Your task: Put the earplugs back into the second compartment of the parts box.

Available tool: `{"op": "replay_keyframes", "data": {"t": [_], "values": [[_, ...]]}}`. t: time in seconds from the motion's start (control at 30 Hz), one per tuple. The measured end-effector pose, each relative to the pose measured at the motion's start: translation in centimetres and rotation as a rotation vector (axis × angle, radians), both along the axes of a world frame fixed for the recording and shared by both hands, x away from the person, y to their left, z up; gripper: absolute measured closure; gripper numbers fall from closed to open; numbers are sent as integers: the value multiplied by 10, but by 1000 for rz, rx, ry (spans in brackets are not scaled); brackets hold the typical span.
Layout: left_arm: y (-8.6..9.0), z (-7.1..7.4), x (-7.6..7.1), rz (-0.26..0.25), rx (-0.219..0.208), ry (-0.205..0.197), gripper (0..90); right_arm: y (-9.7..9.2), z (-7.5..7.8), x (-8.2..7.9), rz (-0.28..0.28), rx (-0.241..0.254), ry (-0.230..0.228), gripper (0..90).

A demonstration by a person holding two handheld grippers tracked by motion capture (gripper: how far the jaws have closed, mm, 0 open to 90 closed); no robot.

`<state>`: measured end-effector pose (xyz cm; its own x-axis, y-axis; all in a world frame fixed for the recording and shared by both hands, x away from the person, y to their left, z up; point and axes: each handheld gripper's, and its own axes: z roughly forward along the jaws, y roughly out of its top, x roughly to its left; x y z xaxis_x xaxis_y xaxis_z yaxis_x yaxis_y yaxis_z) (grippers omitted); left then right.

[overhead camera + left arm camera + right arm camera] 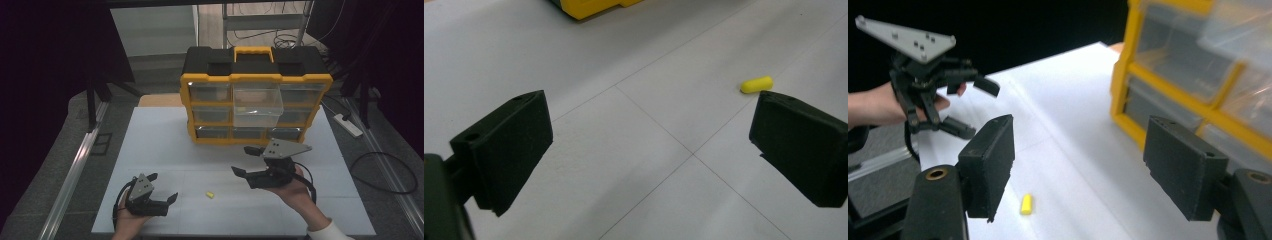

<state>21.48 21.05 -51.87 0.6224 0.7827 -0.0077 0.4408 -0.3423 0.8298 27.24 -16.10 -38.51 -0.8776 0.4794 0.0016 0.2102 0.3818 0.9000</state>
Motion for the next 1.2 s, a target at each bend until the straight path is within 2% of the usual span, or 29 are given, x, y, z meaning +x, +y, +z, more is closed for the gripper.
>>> {"op": "replay_keyframes", "data": {"t": [0.2,0.7,0.83,0.9,1.2], "values": [[0,0,0,0,1,-3,38,20,-21,6,32,-65,47,282],[0,0,0,-1,2,-5,38,62,-66,17,82,-178,128,266],[0,0,0,-4,2,-5,38,68,-73,18,89,-189,140,264],[0,0,0,-4,2,-4,37,75,-83,20,94,-214,160,260],[0,0,0,-9,5,-4,38,86,-100,25,94,-268,187,253]]}}
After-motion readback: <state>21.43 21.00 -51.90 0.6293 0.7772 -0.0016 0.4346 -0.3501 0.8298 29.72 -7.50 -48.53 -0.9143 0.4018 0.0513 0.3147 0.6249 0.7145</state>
